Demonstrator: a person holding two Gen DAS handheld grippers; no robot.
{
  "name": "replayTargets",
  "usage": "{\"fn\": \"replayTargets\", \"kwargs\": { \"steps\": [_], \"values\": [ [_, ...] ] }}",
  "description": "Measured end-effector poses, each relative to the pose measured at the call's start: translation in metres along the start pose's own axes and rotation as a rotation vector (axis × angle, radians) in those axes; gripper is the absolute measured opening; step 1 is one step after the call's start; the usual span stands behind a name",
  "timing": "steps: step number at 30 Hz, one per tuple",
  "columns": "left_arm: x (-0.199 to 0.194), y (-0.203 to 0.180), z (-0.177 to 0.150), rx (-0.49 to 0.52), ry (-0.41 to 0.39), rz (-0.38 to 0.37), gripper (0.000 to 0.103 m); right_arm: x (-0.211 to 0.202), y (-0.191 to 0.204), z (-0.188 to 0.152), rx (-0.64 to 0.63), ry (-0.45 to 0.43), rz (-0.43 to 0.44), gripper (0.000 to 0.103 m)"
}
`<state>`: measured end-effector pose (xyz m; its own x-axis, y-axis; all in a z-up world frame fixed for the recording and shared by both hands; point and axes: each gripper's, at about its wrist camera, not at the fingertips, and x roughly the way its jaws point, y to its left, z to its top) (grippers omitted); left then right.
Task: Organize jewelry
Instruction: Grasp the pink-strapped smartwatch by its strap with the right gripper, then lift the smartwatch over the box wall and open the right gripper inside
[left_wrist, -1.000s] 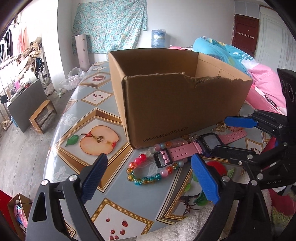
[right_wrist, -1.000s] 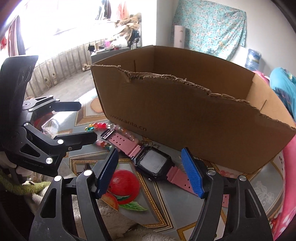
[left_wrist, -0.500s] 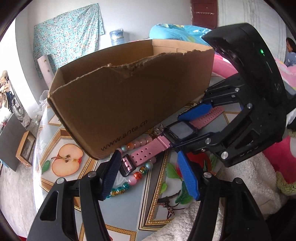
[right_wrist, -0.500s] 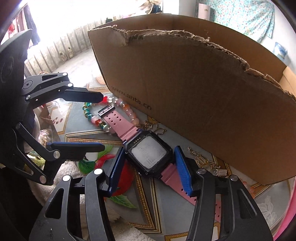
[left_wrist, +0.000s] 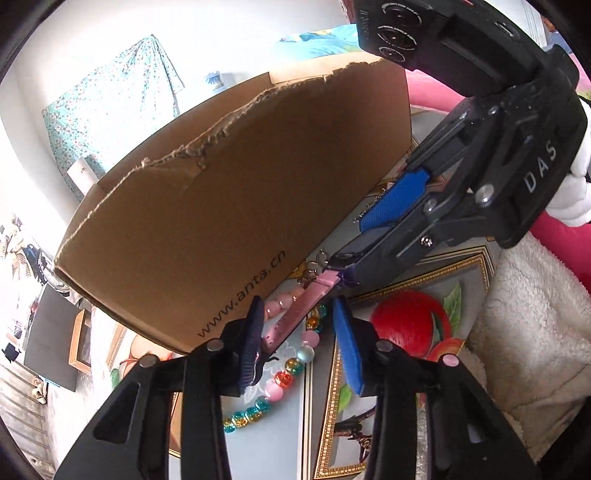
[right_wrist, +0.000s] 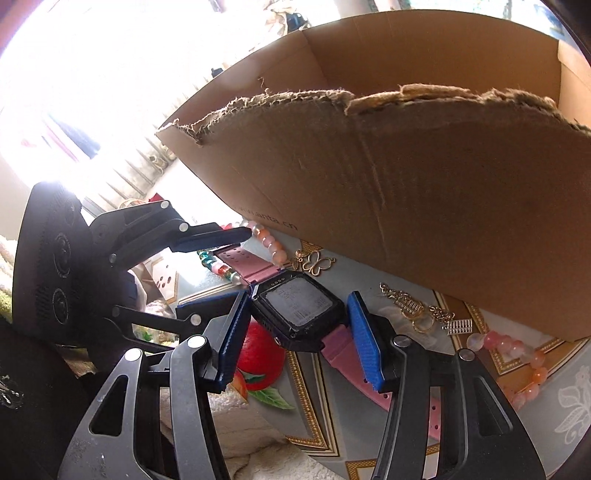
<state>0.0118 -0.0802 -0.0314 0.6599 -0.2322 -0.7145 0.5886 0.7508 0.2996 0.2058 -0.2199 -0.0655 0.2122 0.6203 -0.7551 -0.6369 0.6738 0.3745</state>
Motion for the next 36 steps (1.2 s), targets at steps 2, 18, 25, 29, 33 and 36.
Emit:
{"fn": "replayTargets", "kwargs": {
  "steps": [2,18,25,29,33,36],
  "values": [
    [0.003,-0.001,0.005,-0.018,0.002,-0.016,0.017,-0.005,-0.001,-0.002,-0.001,-0.017,-0.008,0.05],
    [0.01,-0.004,0.015,-0.112,0.026,-0.066,0.009,-0.035,0.035,-0.066,-0.107,-0.161,-0.413,0.026],
    [-0.008,0.009,0.012,-0.105,0.015,-0.018,0.005,-0.046,0.046,-0.08,-0.081,-0.275,-0.554,0.006],
    [-0.024,0.006,0.023,-0.106,-0.01,0.006,0.005,-0.067,0.052,-0.084,-0.034,-0.343,-0.566,0.004],
    [-0.044,0.003,0.036,-0.106,-0.044,0.017,0.005,-0.092,0.064,-0.093,-0.014,-0.4,-0.578,0.002],
    [-0.065,0.006,0.046,-0.111,-0.083,0.01,0.005,-0.113,0.076,-0.097,-0.008,-0.435,-0.588,0.001]
  ]
}}
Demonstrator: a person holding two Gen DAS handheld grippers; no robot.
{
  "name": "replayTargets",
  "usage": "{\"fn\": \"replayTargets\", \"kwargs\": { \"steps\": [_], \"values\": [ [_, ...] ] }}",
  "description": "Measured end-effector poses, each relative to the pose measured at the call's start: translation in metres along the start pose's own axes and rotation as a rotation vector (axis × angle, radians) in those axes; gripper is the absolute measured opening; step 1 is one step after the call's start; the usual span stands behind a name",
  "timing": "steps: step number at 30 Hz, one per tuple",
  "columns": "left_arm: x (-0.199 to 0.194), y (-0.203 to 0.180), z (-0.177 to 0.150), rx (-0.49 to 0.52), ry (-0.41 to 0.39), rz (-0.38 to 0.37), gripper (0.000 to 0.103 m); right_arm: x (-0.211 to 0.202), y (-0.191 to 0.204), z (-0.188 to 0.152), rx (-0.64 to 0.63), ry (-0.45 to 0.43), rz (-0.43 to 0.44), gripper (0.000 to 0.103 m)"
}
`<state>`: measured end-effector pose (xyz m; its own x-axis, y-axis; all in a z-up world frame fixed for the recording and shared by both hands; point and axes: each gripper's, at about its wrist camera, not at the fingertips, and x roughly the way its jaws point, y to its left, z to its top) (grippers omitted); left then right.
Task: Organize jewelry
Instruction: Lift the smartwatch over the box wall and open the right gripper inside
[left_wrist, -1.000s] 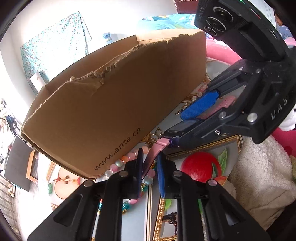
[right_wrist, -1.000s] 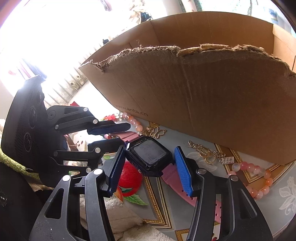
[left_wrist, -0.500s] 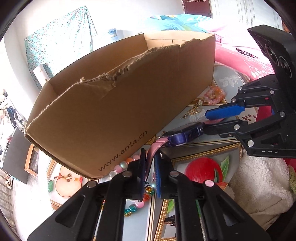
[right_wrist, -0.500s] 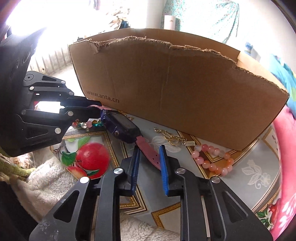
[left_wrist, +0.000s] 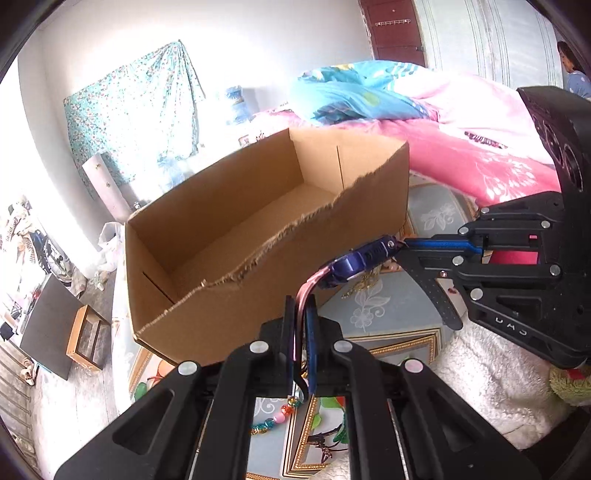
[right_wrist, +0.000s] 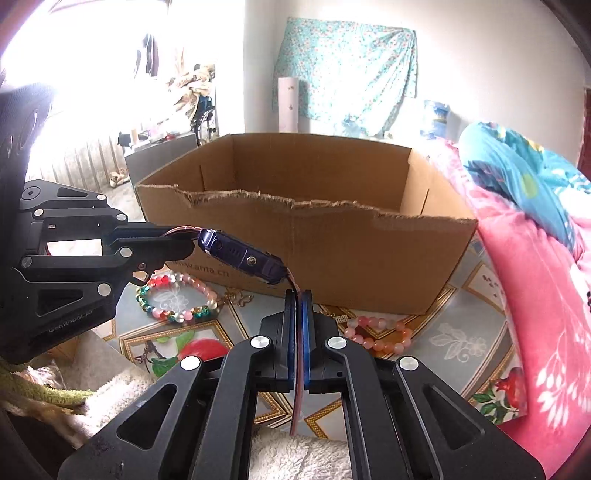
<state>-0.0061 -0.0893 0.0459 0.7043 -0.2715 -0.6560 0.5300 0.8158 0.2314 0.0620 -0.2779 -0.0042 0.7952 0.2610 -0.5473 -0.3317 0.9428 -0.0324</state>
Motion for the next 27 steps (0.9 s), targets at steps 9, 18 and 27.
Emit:
{"fn": "replayTargets", "kwargs": {
  "steps": [9,18,27],
  "values": [
    [-0.054,0.035,0.062,-0.038,-0.191,-0.015,0.005,-0.041,0.0,0.084,-0.072,-0.153,-0.056,0.001],
    [0.02,0.125,0.112,-0.254,0.001,-0.081,0.005,0.104,-0.005,0.17,-0.122,0.222,0.213,0.001],
    [0.135,0.164,0.096,-0.407,0.322,-0.165,0.012,0.231,-0.007,0.167,-0.143,0.711,0.3,0.003]
  ]
}}
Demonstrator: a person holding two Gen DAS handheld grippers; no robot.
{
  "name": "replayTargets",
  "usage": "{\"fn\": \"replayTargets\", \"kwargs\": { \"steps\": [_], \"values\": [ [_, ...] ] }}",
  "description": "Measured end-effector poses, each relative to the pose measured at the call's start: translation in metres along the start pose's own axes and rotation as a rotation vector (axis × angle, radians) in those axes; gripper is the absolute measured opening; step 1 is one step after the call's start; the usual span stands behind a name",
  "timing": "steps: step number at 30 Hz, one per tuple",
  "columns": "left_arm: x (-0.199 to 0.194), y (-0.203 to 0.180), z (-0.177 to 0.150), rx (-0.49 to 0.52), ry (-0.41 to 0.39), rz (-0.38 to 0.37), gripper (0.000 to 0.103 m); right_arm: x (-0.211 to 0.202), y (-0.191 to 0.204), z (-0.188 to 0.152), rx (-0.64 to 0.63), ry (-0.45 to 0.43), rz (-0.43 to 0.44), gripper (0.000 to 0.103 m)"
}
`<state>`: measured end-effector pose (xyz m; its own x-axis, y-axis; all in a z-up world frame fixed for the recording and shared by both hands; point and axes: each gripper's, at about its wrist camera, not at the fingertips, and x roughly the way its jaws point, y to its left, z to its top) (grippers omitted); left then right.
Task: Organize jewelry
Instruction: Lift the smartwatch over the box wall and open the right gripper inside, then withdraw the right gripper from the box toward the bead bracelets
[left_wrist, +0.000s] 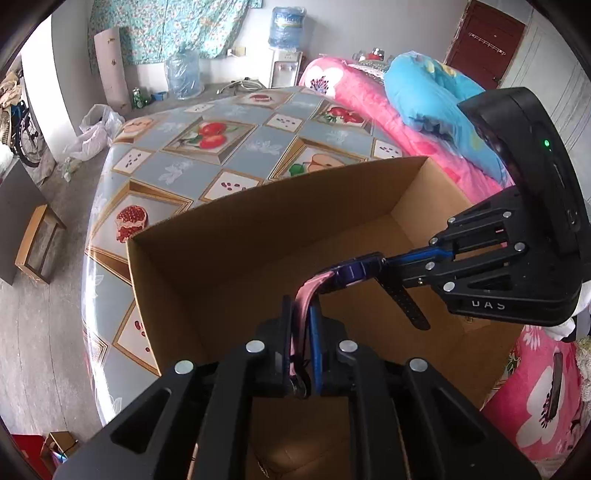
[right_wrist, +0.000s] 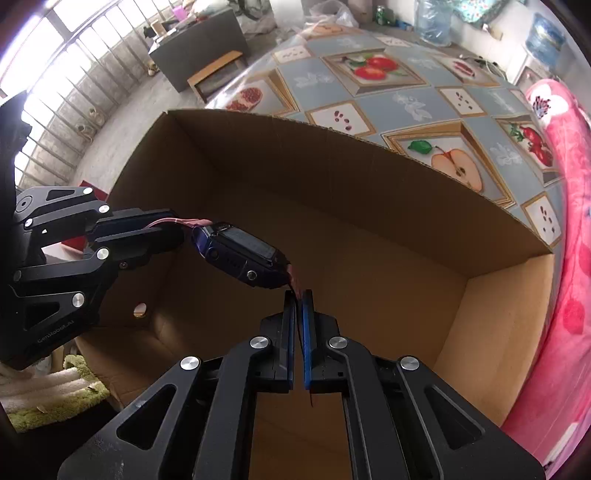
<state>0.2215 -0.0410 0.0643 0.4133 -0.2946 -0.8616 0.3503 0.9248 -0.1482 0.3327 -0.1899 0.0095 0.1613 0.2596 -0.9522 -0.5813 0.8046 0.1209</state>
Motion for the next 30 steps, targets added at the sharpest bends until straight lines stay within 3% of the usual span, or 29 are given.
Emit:
{"fn": "replayTargets", "kwargs": {
  "steps": [3,6,12,15,18,24,30],
  "values": [
    [0.006,0.005,0.006,-0.021,0.0,-0.001,0.023,0.013,-0.01,0.015,0.009,0.059,-0.044,0.009],
    [0.001,0.01,0.009,-0.028,-0.031,0.003,0.026,0.027,-0.015,0.021,0.013,0.08,-0.097,0.012],
    [-0.025,0.02,0.004,-0.024,-0.139,0.031,0.034,0.009,-0.011,0.014,0.015,-0.001,-0.168,0.014],
    [-0.044,0.027,-0.004,-0.04,-0.205,0.035,0.039,-0.003,0.001,0.008,-0.002,-0.032,-0.133,0.017],
    [-0.063,0.034,-0.019,-0.058,-0.266,0.043,0.043,0.005,0.014,0.0,-0.012,0.017,-0.054,0.017],
    [-0.097,0.048,-0.064,-0.095,-0.355,0.073,0.048,0.039,0.02,-0.007,0.0,0.126,-0.056,0.017],
    [-0.116,0.059,-0.117,-0.132,-0.369,0.12,0.052,0.026,0.031,-0.016,0.038,0.096,-0.093,0.017]
  ]
}}
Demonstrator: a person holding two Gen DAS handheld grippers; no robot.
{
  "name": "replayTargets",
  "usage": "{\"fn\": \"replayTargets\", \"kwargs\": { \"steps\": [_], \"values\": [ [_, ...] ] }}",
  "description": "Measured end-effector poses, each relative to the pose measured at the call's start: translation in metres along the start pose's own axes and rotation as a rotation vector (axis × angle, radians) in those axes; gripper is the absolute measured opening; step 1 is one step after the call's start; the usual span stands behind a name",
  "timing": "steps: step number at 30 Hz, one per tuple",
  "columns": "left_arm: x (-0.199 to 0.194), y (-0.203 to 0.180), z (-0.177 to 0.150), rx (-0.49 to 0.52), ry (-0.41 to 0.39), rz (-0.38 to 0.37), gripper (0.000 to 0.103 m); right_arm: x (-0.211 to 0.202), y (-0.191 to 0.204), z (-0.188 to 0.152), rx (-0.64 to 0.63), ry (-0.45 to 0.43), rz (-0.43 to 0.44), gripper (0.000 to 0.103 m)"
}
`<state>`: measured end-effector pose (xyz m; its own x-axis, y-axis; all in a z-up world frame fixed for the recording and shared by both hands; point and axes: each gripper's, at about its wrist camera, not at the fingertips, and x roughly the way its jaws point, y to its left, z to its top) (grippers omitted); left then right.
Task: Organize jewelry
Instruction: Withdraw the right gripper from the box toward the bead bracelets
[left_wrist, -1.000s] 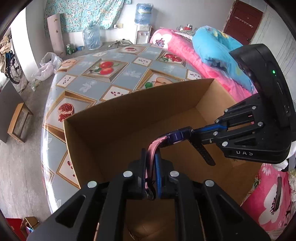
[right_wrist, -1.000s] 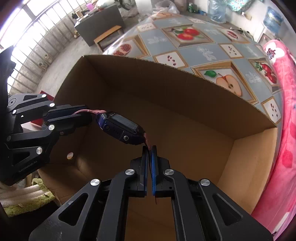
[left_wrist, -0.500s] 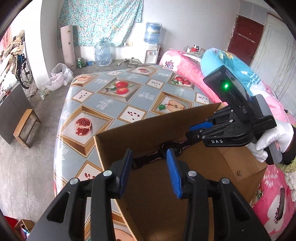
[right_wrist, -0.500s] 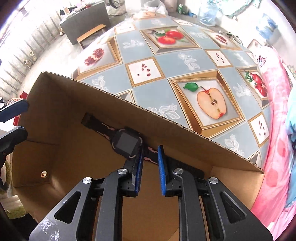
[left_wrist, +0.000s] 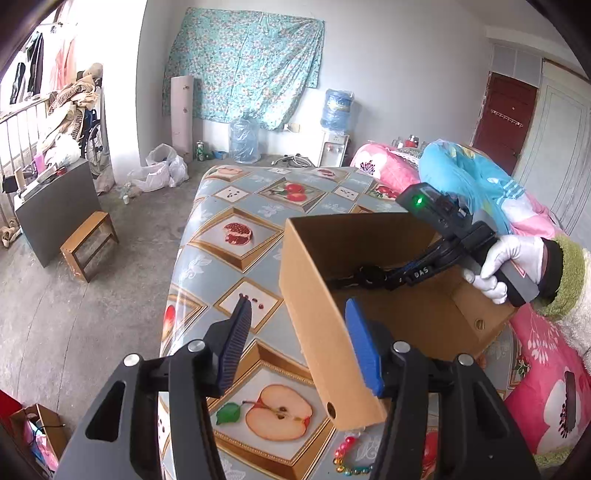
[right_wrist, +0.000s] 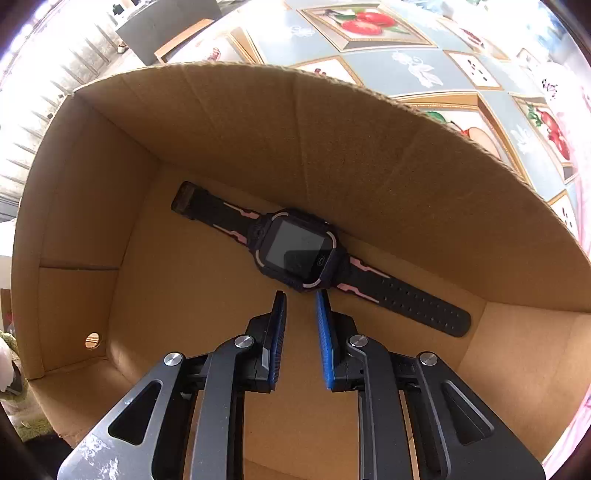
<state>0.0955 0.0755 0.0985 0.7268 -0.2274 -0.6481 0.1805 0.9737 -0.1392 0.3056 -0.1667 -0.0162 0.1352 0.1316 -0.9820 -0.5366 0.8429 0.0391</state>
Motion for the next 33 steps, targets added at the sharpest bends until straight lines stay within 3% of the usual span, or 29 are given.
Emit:
{"fn": "replayTargets", "kwargs": {
  "steps": [4,9,12,15,17,18,21,28,33],
  "values": [
    [-0.011,0.004,-0.031,0.016,0.04,0.026,0.054,-0.039,0.014,-0.023,-0.004,-0.104,-0.032,0.017],
    [-0.006,-0.007,-0.069,0.039,0.124,0.013,0.056,-0.126,0.04,-0.103,0.052,-0.377,-0.048,0.02],
    [0.006,-0.014,-0.09,0.049,0.182,0.005,0.056,-0.165,0.059,-0.161,0.1,-0.564,-0.01,0.026],
    [0.018,-0.027,-0.103,0.088,0.212,0.024,0.056,-0.173,0.077,-0.219,0.168,-0.664,0.107,0.032],
    [0.027,-0.034,-0.11,0.119,0.222,0.03,0.056,-0.159,0.09,-0.244,0.209,-0.662,0.183,0.033],
    [0.031,-0.038,-0.112,0.128,0.231,0.024,0.056,-0.16,0.074,-0.239,0.225,-0.645,0.196,0.034],
    [0.042,-0.045,-0.12,0.153,0.25,0.031,0.056,-0.12,0.093,-0.253,0.282,-0.555,0.202,0.035],
    [0.053,-0.058,-0.132,0.2,0.243,0.074,0.056,-0.058,0.103,-0.233,0.379,-0.489,0.254,0.036],
    [0.053,-0.061,-0.141,0.213,0.235,0.086,0.056,-0.027,0.097,-0.214,0.369,-0.476,0.23,0.036]
  ]
}}
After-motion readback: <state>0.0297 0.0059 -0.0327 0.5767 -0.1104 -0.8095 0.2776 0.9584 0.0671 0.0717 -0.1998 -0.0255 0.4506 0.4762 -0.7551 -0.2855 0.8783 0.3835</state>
